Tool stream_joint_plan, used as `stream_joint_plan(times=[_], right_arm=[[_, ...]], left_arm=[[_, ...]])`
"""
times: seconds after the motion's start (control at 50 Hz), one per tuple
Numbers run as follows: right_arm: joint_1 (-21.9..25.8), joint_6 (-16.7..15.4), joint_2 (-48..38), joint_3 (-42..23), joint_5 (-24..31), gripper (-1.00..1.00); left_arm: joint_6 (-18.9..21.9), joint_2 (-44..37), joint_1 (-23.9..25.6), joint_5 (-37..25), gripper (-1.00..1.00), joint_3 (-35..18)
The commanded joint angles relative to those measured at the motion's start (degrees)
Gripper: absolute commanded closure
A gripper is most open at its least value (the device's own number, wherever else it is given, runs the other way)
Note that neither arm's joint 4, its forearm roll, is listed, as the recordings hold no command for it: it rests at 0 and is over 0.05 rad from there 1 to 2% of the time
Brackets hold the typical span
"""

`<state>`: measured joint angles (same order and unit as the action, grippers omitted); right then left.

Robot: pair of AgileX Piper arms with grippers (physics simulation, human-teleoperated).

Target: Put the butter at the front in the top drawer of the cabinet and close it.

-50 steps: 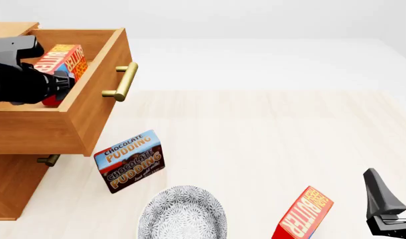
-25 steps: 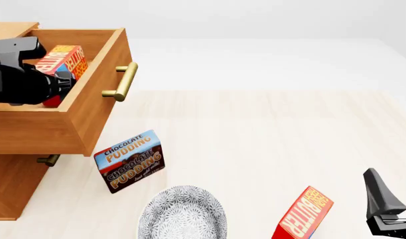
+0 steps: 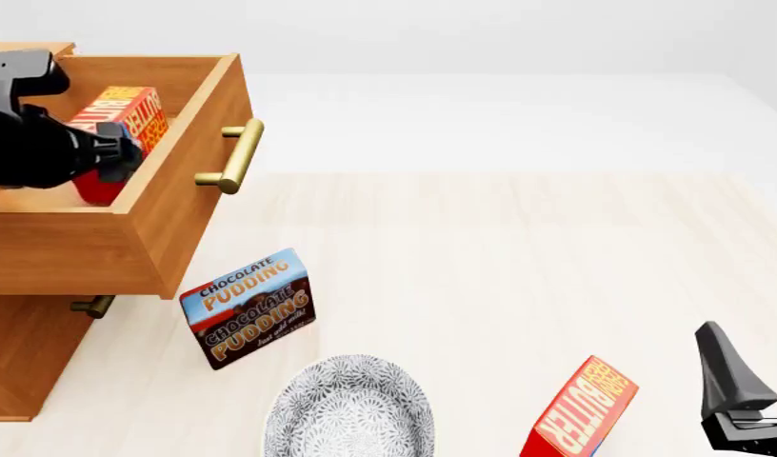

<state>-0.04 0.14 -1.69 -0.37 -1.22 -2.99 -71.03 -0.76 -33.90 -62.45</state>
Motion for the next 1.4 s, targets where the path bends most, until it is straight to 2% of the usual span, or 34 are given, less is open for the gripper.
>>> stream_joint_plan(times=[0.02, 0.64, 0.78, 1.12, 1.16, 1.22, 1.26, 1.4], right_arm=[[0.00, -0.04, 0.46, 0.10, 0.33, -1.00], [0.01, -0.04, 0.45, 0.10, 0.33, -1.00], [0.01, -0.06, 0.44, 0.10, 0.32, -1.00], [0.01, -0.04, 0.44, 0.10, 0.32, -1.00], [0.01, -0.04, 0.42, 0.10, 0.32, -1.00], [0.00, -0.04, 0.44, 0.10, 0.33, -1.00], [0.01, -0.05, 0.44, 0.10, 0.33, -1.00], [0.00, -0.04, 0.45, 0.10, 0.33, -1.00]], left_arm=[[0.58, 2.29, -0.04, -2.70, -1.00, -1.50], [2.29, 9.30, 1.18, -9.16, -1.00, -4.68], [3.13, 10.91, 2.90, -12.09, -1.00, -7.54], [4.10, 13.38, 9.00, -18.24, -1.00, -14.04], [4.18, 13.28, 9.40, -18.30, -1.00, -14.26], [3.23, 12.82, 12.75, -18.04, -1.00, -15.51], [4.27, 12.12, 12.67, -17.95, -1.00, -15.71], [4.52, 8.59, 17.58, -15.78, -1.00, -16.80]])
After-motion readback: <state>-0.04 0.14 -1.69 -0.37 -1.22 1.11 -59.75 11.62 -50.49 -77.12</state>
